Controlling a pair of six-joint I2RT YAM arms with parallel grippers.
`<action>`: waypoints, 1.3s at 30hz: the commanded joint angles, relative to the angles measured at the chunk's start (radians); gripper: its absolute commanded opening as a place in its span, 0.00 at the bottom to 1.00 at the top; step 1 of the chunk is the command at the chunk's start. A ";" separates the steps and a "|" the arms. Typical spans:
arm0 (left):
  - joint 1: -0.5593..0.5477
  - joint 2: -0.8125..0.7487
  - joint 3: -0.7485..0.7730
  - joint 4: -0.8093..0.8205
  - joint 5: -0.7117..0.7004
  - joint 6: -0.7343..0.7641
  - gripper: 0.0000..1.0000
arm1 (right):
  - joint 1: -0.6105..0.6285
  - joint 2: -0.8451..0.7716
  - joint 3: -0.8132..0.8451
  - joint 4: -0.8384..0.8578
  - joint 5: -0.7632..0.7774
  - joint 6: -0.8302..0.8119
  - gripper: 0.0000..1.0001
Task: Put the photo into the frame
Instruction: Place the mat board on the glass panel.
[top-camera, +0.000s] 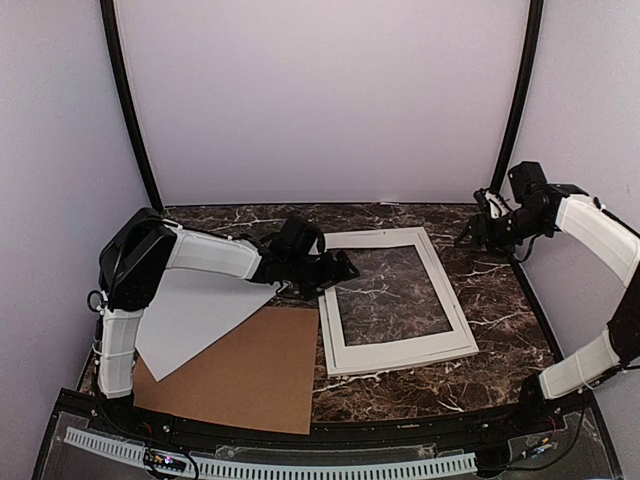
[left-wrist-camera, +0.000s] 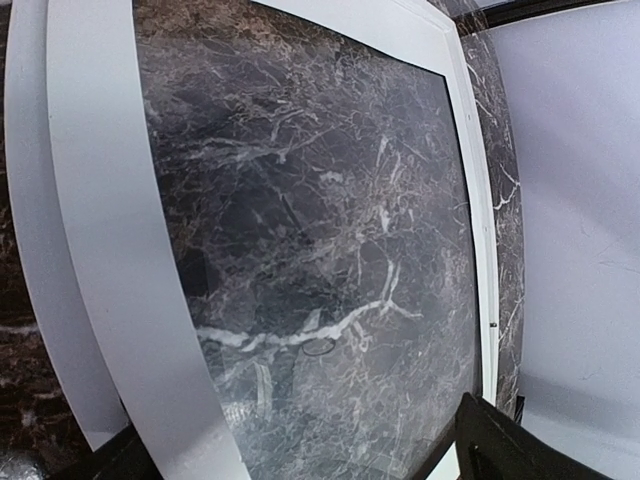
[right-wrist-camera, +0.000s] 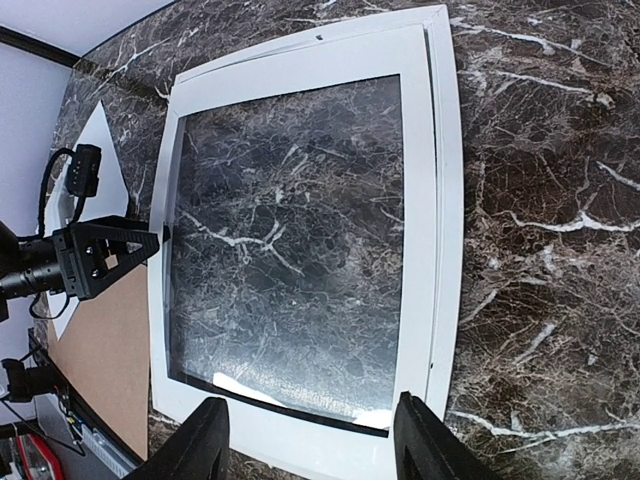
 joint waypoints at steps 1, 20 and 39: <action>-0.001 -0.058 0.013 -0.083 -0.036 0.042 0.98 | -0.004 -0.024 -0.013 0.043 -0.013 0.007 0.56; 0.000 -0.091 0.026 -0.139 -0.077 0.128 0.98 | -0.004 -0.028 -0.033 0.064 -0.018 0.015 0.58; 0.000 -0.008 0.096 -0.148 -0.038 0.150 0.98 | -0.003 -0.031 -0.030 0.051 -0.013 0.007 0.58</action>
